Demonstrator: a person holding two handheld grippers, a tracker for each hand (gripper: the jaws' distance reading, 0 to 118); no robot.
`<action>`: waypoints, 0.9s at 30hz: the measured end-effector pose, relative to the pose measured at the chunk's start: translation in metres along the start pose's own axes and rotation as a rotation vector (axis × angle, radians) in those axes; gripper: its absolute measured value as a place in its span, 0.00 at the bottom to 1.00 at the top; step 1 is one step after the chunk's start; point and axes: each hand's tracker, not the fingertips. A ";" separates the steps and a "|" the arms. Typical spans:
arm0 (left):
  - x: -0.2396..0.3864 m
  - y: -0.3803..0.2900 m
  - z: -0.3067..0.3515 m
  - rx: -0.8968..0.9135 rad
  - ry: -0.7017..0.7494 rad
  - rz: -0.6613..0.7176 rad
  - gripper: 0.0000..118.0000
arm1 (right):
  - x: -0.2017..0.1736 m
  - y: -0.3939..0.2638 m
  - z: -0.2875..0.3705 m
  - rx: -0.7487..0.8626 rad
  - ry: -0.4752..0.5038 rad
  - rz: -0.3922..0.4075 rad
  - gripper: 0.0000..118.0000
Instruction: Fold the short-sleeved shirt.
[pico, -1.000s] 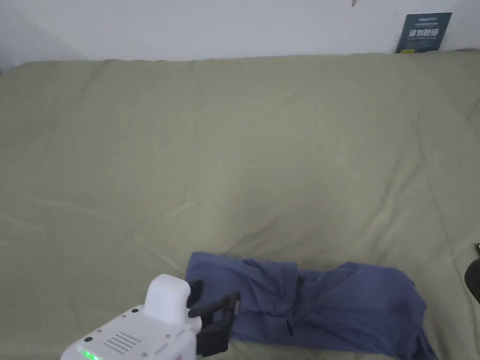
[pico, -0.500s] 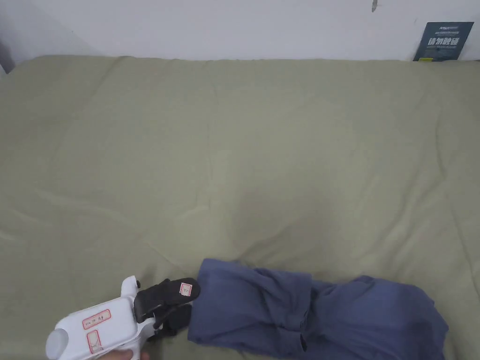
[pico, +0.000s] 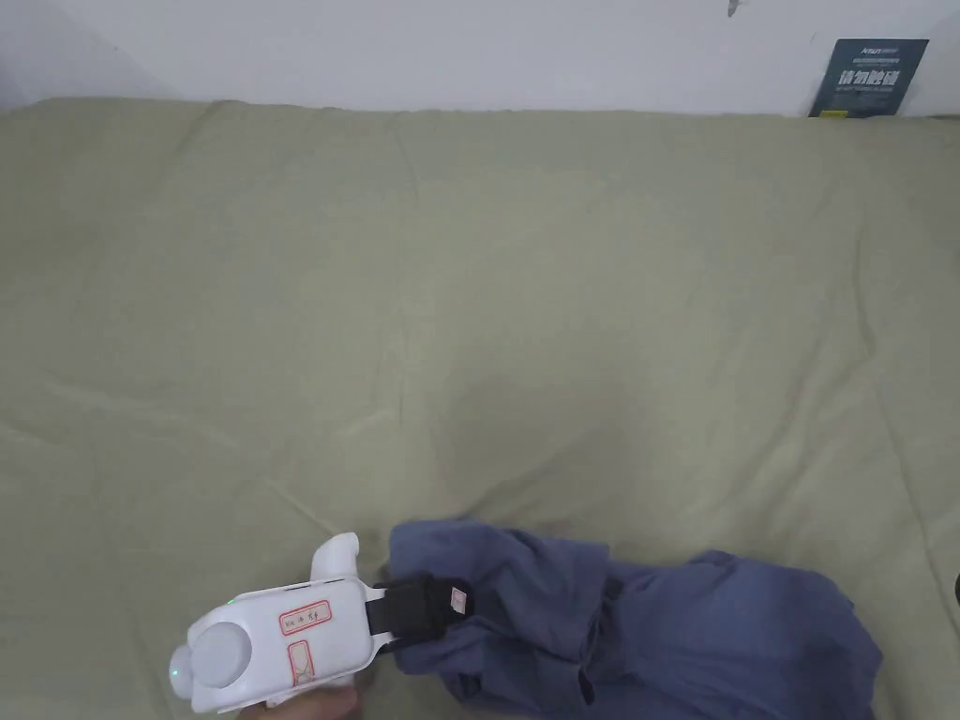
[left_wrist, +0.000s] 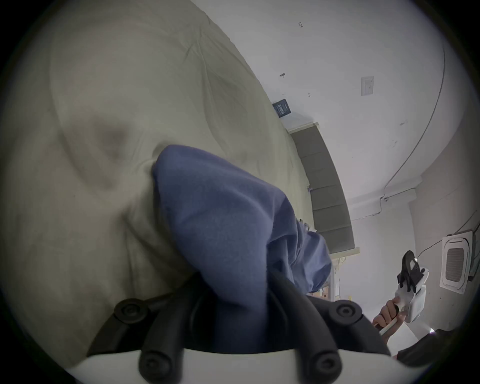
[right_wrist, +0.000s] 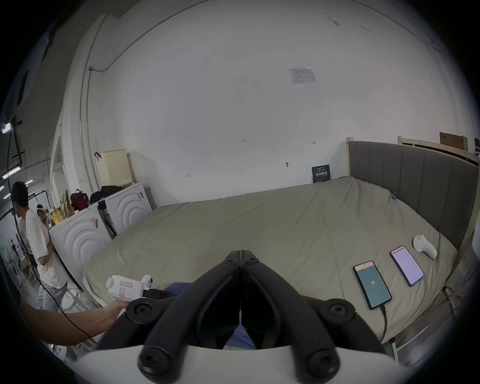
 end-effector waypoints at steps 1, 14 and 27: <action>0.004 0.000 0.011 0.036 0.016 -0.030 0.10 | 0.000 0.000 0.002 0.004 -0.002 -0.005 0.00; 0.078 0.025 0.108 0.116 0.656 -0.447 0.10 | -0.002 -0.009 0.012 0.017 0.014 0.018 0.00; 0.169 -0.071 -0.106 -0.098 0.808 -0.920 0.22 | 0.011 -0.008 0.033 0.055 -0.012 0.006 0.00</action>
